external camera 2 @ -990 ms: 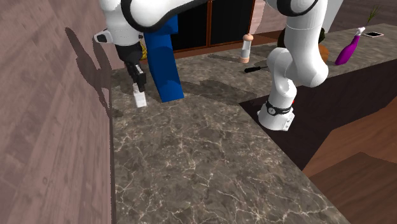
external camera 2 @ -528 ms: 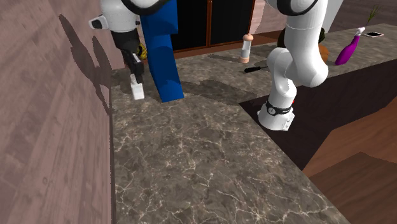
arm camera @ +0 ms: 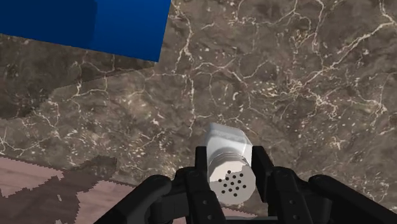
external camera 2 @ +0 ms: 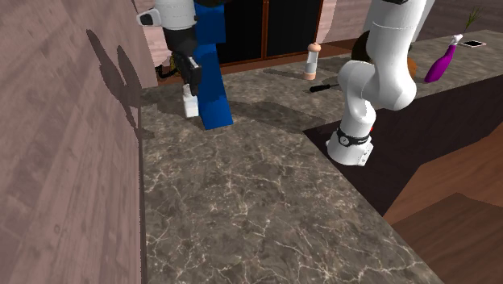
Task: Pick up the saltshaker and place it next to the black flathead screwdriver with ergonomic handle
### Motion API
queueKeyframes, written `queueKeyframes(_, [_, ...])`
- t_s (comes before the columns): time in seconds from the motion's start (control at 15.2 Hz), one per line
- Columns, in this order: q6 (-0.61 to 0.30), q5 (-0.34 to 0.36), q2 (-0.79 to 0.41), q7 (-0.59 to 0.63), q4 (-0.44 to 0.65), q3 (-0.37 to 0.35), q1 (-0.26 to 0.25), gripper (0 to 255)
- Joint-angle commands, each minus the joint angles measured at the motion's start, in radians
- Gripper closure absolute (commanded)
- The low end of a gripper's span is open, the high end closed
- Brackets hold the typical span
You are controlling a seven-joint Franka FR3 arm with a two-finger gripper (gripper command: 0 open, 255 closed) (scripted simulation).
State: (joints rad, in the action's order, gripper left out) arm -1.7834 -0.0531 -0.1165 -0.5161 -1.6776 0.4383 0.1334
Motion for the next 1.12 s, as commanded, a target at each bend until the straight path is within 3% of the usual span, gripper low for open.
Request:
queueKeyframes(0.0, [-0.016,0.033,0.078,0.006,-0.087,0.004,-0.006,255])
queueKeyframes(0.46, [-0.044,0.16,0.371,0.04,-0.383,-0.005,0.012,255])
queueKeyframes(1.06, [0.019,0.286,0.731,0.046,-0.666,-0.029,0.106,255])
